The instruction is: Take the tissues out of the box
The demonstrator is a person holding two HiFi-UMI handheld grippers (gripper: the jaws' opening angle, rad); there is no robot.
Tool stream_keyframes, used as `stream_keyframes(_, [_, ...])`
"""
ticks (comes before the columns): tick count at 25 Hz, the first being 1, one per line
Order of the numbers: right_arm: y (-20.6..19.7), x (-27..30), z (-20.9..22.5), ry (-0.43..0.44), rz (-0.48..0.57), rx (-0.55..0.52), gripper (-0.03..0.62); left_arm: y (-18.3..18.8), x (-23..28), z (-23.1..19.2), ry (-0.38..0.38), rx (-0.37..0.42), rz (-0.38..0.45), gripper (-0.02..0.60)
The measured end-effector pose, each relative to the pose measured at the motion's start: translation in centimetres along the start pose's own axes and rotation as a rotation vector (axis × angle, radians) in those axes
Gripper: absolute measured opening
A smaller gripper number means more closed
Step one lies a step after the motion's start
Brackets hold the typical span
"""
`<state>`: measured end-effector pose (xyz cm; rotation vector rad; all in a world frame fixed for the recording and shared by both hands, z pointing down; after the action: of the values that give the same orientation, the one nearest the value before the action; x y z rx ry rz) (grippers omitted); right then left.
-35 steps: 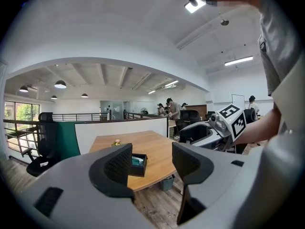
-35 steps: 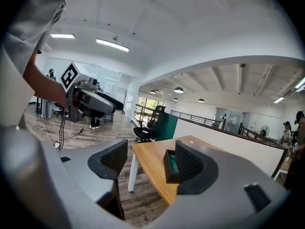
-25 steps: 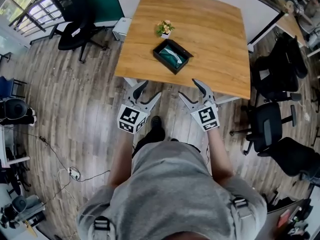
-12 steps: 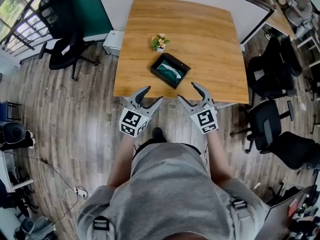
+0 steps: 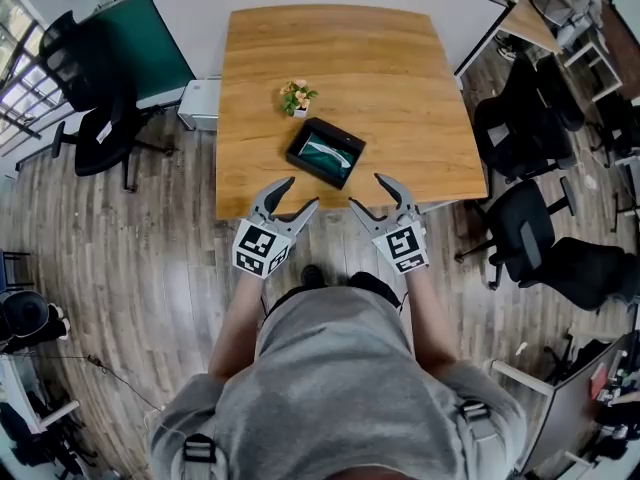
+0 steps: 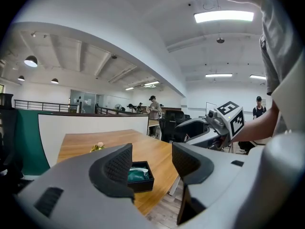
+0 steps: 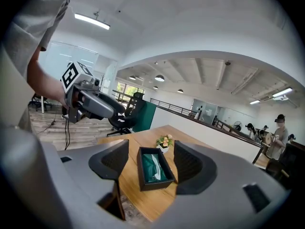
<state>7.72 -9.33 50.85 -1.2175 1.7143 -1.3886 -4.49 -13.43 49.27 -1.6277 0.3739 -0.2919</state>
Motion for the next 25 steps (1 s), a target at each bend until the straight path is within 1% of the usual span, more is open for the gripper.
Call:
stream_keyframes(3, [-0.6, 0.2, 0.2, -0.010, -0.019, -0.015, 0.305, -0.6, -0.3, -0.3, -0.004, -0.013, 0.001, 0.264])
stream_keyframes(7, [-0.8, 1.6, 0.4, -0.007, -0.012, -0.002, 0.304, -1.3, -1.0, -1.4, 0.014, -0.024, -0.015, 0.264])
stream_keyframes(11, [-1.2, 3.6, -0.4, 0.037, -0.011, 0.009, 0.304, -1.4, -2.1, -2.8, 0.057, -0.026, -0.022, 0.264])
stream_keyframes(14, [-1.2, 5.5, -0.6, 0.077, -0.011, -0.017, 0.304, -0.6, -2.9, -4.3, 0.096, -0.020, -0.016, 0.264])
stream_keyframes(16, [-1.3, 6.3, 0.0, 0.090, -0.013, -0.032, 0.304, 0.2, -3.0, -5.0, 0.116, -0.010, -0.005, 0.264])
stream_keyframes(18, [-1.7, 7.1, 0.7, 0.094, -0.016, -0.021, 0.304, 0.5, -3.3, -5.7, 0.138, -0.002, -0.003, 0.264])
stream_keyframes(21, [-2.4, 8.0, 1.1, 0.108, -0.025, 0.001, 0.304, 0.6, -4.0, -6.8, 0.178, -0.011, -0.009, 0.264])
stream_keyframes(25, [-3.2, 9.1, 1.0, 0.131, -0.037, 0.018, 0.304, 0.1, -4.3, -7.8, 0.205, -0.021, -0.028, 0.264])
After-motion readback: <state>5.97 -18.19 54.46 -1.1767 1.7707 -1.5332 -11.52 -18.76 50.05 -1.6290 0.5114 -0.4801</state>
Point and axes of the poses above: the fingertips, and each gripper's own axes: x forward along the fingers, z to its right, y out of its top, the point moved 1 cm from there along -x, backward along the fingers, and after that the axes turned 15 degrees about z, right-handed, at the moved point
